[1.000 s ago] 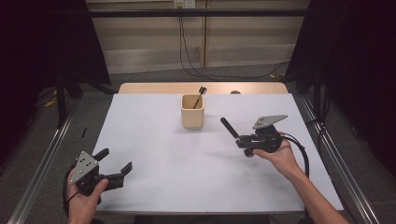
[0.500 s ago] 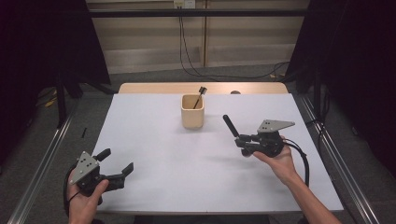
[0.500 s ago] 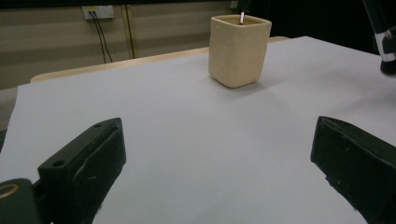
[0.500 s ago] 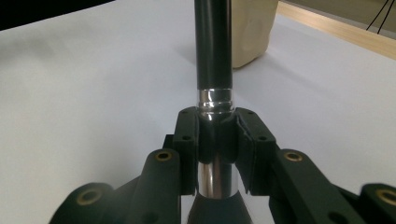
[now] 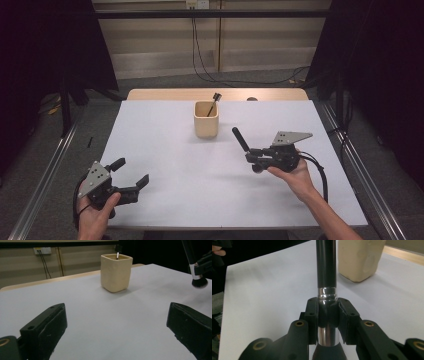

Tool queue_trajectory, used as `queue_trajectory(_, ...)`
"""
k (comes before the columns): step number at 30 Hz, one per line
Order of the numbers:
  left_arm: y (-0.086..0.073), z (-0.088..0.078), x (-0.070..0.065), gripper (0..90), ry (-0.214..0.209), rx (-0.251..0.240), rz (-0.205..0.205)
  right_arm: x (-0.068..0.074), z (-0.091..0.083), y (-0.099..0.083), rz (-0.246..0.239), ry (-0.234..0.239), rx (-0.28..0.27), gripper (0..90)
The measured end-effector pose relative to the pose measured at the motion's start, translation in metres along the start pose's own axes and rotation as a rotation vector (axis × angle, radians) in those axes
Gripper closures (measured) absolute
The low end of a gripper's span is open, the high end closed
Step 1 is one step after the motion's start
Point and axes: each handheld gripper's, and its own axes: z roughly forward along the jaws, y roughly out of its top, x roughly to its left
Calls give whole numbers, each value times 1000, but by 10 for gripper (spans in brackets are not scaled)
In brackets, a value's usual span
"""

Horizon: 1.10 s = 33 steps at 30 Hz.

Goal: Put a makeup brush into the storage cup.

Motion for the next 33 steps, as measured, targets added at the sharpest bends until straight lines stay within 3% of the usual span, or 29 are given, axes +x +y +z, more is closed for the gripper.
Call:
queue_trajectory(5,2,11,-8,31,-14,13,22,5,2,4,-12,38,0,718)
queue_trajectory(15,9,28,-21,31,-89,25,50,14,13,10,-36,96,21,718)
queue_trajectory(25,22,48,-39,31,-178,36,75,24,30,24,-73,188,68,718)
queue_trajectory(33,34,62,-48,31,-237,57,109,26,37,31,-87,203,107,718)
